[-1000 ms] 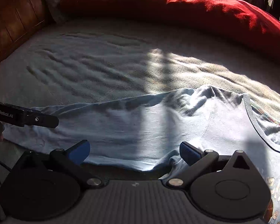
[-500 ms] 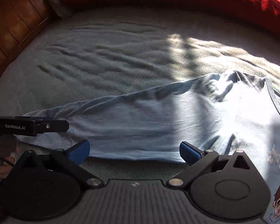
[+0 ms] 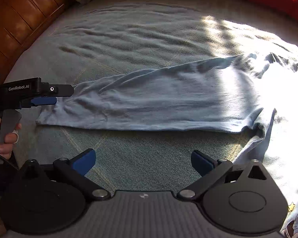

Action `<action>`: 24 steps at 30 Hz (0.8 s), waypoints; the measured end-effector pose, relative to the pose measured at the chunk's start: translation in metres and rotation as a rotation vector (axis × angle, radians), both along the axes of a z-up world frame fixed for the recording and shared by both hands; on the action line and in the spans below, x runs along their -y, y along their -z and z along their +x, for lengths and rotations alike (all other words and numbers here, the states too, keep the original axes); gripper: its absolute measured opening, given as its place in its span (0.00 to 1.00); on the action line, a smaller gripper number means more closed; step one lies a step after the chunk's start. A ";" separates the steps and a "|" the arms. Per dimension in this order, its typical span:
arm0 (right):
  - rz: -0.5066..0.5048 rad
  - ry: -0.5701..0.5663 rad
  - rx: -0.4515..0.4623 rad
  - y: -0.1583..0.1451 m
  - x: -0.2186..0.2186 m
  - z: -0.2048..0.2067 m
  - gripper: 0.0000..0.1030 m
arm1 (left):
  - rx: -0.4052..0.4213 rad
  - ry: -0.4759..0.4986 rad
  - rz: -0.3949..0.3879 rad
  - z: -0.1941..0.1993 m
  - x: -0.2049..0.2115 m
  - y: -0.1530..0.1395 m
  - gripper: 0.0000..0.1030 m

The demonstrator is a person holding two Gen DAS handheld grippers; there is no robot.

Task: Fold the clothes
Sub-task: 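Move the left gripper to the sleeve cuff and close on it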

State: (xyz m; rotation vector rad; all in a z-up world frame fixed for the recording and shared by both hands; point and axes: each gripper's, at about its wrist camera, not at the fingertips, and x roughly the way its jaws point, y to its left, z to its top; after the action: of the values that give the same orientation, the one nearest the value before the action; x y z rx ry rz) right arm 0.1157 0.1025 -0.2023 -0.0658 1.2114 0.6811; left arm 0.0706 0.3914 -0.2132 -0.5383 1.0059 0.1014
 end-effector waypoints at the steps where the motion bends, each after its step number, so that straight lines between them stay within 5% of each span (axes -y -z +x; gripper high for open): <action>1: 0.002 -0.003 -0.007 -0.001 -0.001 -0.001 1.00 | -0.009 -0.021 -0.021 -0.009 -0.004 -0.002 0.98; 10: 0.013 -0.020 -0.041 0.000 -0.006 -0.010 1.00 | -0.046 -0.249 -0.353 -0.073 -0.029 0.025 0.98; 24: 0.005 -0.078 -0.012 -0.013 -0.012 -0.009 1.00 | 0.173 -0.602 -0.499 -0.088 -0.055 0.055 0.98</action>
State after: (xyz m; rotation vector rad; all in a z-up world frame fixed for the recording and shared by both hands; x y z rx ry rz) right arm 0.1071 0.1149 -0.1890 -0.1052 1.2231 0.7535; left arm -0.0170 0.4468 -0.2681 -1.2782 0.6689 0.3372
